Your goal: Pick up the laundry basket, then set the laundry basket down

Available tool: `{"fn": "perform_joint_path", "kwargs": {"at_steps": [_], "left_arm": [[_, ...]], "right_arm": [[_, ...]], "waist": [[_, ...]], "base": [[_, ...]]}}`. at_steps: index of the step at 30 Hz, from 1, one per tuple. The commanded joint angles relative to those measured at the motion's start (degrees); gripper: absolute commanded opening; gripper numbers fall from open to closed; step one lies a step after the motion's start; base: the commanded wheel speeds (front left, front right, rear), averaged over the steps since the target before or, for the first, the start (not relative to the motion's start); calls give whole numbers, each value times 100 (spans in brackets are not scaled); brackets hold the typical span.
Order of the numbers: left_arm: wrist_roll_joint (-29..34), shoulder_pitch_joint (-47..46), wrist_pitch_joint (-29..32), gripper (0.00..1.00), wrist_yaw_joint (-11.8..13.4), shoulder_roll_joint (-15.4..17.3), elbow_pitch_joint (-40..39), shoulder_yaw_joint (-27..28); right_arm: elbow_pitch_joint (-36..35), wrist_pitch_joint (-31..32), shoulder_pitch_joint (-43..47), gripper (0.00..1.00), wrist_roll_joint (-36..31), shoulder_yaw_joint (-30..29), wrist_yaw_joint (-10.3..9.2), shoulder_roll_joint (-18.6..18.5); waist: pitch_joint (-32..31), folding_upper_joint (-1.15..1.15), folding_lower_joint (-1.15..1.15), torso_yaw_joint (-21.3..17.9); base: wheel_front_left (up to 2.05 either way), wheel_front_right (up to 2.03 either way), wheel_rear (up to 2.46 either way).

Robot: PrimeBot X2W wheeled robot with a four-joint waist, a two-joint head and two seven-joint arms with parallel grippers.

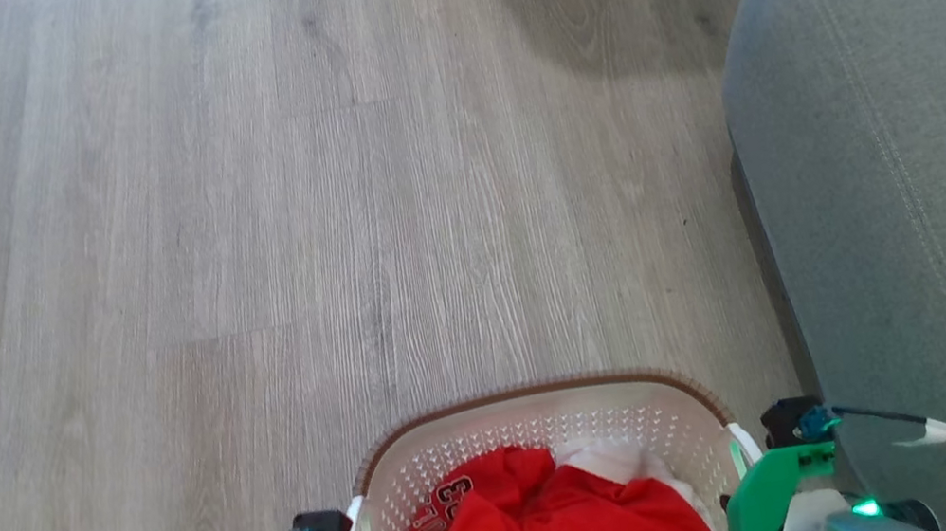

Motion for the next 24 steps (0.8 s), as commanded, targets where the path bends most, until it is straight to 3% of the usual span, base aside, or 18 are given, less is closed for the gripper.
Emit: {"fn": "perform_joint_path", "kwargs": {"at_steps": [1, 24], "left_arm": [[-45, -23, -58, 0, -15, 201, 31, 48], [-306, 12, -118, 0, 12, 201, 142, -206]], "right_arm": [[-33, -21, 28, 0, 54, 148, 7, -64], [61, -211, -69, 0, 693, 853, 7, -64]], "waist": [[-35, 0, 1, -7], [-111, 0, 1, -87]], "base": [[0, 0, 0], [0, 0, 0]]}}
